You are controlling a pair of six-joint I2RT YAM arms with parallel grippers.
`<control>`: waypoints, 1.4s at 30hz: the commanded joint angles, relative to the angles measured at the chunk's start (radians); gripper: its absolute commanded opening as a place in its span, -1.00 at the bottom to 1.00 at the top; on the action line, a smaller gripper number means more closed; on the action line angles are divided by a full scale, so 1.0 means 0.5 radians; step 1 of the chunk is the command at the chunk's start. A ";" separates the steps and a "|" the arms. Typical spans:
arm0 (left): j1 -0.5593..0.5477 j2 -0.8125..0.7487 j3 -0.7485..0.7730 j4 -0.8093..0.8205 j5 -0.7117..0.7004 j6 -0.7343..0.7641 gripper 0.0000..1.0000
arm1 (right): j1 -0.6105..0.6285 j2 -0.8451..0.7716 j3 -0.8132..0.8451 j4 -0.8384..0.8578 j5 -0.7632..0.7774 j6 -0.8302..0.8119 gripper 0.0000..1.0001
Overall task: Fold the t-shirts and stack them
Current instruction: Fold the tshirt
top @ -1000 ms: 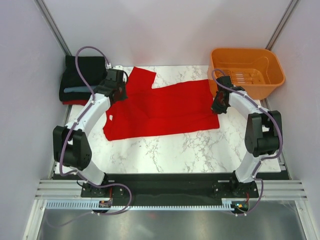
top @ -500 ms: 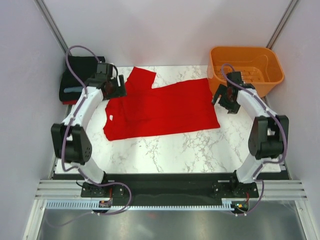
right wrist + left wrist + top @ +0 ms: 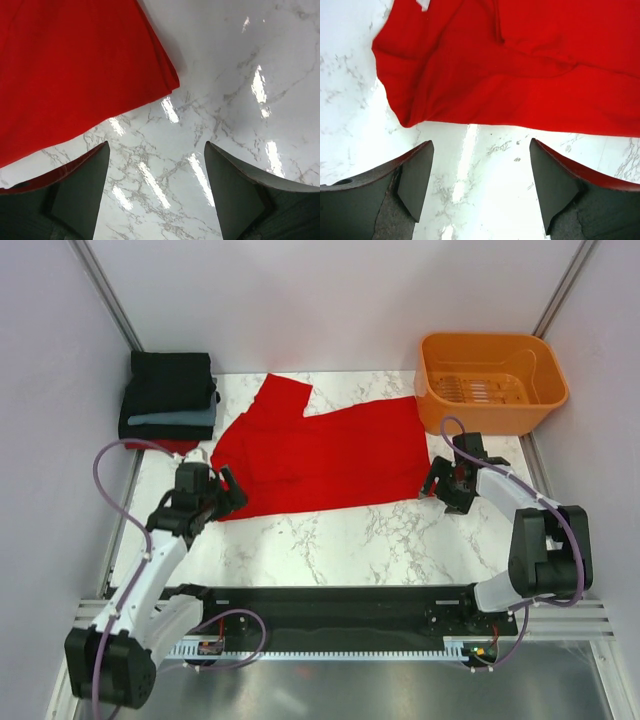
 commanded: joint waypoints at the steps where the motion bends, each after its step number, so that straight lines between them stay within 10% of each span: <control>1: 0.007 -0.215 -0.259 0.372 0.030 -0.331 0.70 | -0.002 0.034 -0.002 0.237 -0.076 -0.014 0.67; 13: 0.151 0.054 -0.539 0.517 -0.096 -0.690 0.90 | -0.039 0.329 0.026 0.504 -0.107 -0.057 0.50; 26: 0.282 0.253 -0.616 0.698 -0.311 -0.748 0.76 | -0.054 0.348 -0.060 0.608 -0.144 -0.045 -0.31; 31: 0.368 0.398 -0.576 0.808 -0.298 -0.730 0.30 | -0.057 0.320 -0.079 0.593 -0.153 -0.038 -0.74; 36: 0.378 0.426 -0.493 0.891 -0.256 -0.742 -0.79 | -0.054 0.295 -0.057 0.559 -0.184 -0.035 -1.00; 42: 0.381 0.193 -0.297 0.564 -0.252 -0.733 -0.96 | -0.054 0.124 0.025 0.409 -0.202 -0.020 -1.00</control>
